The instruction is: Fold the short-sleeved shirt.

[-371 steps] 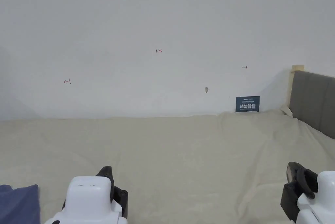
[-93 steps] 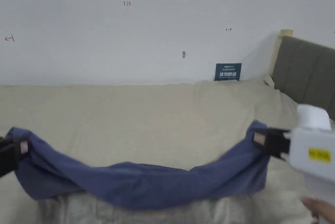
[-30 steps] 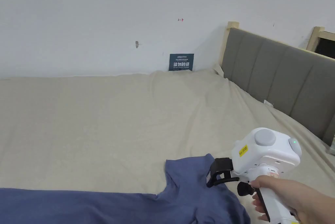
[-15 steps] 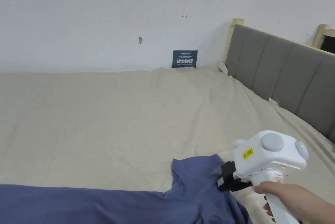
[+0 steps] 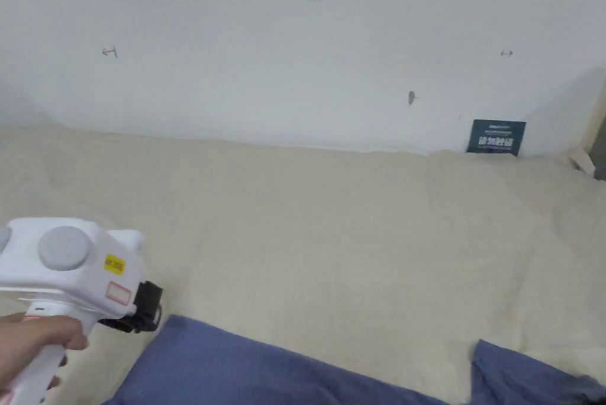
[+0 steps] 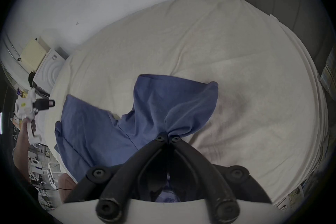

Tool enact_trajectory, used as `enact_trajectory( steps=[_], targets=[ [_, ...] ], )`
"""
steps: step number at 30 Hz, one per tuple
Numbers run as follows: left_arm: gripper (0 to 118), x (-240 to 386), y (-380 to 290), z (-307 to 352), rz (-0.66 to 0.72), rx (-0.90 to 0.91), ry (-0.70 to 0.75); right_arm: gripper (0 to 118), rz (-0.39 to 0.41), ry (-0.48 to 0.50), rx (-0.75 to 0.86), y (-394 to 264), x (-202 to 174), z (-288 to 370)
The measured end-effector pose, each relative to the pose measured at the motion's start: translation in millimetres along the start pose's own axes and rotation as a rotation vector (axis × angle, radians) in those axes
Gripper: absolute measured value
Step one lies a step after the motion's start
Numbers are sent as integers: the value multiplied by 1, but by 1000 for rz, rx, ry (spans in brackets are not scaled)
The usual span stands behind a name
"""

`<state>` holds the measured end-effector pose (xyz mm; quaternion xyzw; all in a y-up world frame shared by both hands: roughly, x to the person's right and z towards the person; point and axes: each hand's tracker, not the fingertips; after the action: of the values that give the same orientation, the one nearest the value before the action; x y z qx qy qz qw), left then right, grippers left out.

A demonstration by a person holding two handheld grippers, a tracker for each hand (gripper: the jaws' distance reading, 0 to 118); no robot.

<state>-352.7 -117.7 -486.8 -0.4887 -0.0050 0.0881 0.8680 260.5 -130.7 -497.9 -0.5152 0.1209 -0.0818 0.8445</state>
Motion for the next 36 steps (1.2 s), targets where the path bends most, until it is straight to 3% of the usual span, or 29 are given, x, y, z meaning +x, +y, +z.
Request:
enact_trajectory(
  steps=[1, 2, 4, 5, 9, 11, 17, 20, 21, 24, 26, 27, 28, 29, 36],
  targets=[
    [78, 0, 7, -7, -13, 21, 6, 0, 5, -5, -2, 2, 4, -3],
    [113, -4, 15, -17, -33, 55, 31, 0, 6, -6, -4, 4, 9, -6],
    [115, 2, 22, -32, -84, 97, 33, 0, 7, 1, -16, 5, 11, -9],
    [115, 6, 31, -36, -147, 205, -20, 0, 7, 4, -20, 3, 11, -9],
    [115, -25, 25, -84, -162, -17, 48, 0, 18, 17, -46, 0, 13, -17],
    [115, -9, 18, -99, -195, -77, 82, 0, 24, 17, -63, -3, 12, -23],
    [117, -10, 7, -107, -183, -70, 41, 0, 21, 16, -81, -5, 17, -37],
    [116, 21, 1, -86, -214, -89, 56, 0, 37, 10, -96, -6, 17, -42],
    [113, 27, -1, -81, -229, -100, 65, 0, 38, 7, -95, -7, 16, -42],
    [83, 12, 7, -78, -221, -79, 54, 0, 22, 18, -90, -7, 17, -43],
    [49, 10, 2, -78, -242, -69, 51, 0, 15, 21, -83, -12, 9, -39],
    [22, 7, 3, -76, -239, -70, 52, 0, 14, 22, -80, -13, 9, -39],
    [3, 1, 5, -71, -221, -63, 29, 0, 14, 23, -75, -15, 8, -37],
    [3, -6, 7, -69, -165, -83, -81, 0, 11, 24, -68, -13, 10, -36],
    [3, 27, -18, -11, -223, -13, -15, 0, 6, 60, 68, -13, -2, 16]
  ],
)
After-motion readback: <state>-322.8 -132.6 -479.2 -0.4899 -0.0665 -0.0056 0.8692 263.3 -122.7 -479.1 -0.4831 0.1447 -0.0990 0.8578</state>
